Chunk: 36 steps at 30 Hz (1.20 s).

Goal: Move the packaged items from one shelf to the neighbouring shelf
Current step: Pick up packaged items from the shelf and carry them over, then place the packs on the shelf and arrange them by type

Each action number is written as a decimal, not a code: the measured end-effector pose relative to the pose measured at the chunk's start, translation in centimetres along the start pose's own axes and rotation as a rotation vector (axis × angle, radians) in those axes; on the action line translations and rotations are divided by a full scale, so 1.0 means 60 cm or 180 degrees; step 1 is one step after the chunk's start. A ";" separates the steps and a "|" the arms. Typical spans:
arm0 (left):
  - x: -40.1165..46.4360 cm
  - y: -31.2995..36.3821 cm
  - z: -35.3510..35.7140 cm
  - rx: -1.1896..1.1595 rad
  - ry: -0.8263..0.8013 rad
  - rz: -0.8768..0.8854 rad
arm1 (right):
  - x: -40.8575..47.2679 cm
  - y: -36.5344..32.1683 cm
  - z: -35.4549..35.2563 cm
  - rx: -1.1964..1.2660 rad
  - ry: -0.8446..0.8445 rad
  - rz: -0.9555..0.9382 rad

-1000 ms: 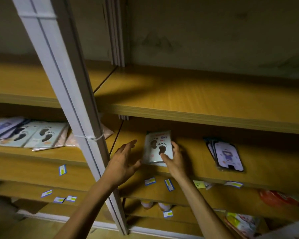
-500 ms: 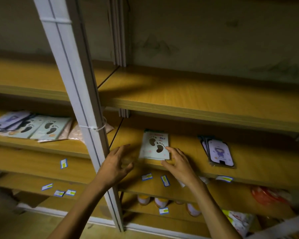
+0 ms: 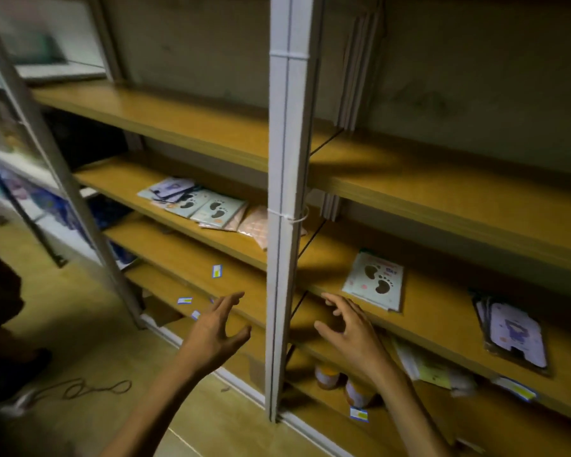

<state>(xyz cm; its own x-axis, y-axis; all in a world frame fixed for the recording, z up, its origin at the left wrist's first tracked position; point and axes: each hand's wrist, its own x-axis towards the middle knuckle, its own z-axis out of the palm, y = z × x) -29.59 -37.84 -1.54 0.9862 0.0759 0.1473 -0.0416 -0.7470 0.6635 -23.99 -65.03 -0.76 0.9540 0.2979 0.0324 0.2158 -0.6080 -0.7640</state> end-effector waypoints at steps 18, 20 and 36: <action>0.107 -0.263 -0.239 0.0016 0.0211 -0.0161 | 0.223 -0.231 0.259 -0.0101 -0.0126 -0.0125; 0.131 -0.294 -0.257 -0.0027 0.0163 -0.0125 | 0.245 -0.244 0.281 -0.0107 -0.0045 -0.0076; 0.406 -0.374 -0.270 -0.0089 -0.0256 0.0444 | 0.431 -0.237 0.298 -0.0091 0.0508 0.0355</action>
<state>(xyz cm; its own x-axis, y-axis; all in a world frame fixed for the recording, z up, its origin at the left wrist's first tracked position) -7.21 -8.52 -0.99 0.9802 -0.0811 0.1809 -0.1822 -0.7279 0.6610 -6.12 -35.51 -0.56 0.9928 0.1083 0.0521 0.1105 -0.6522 -0.7500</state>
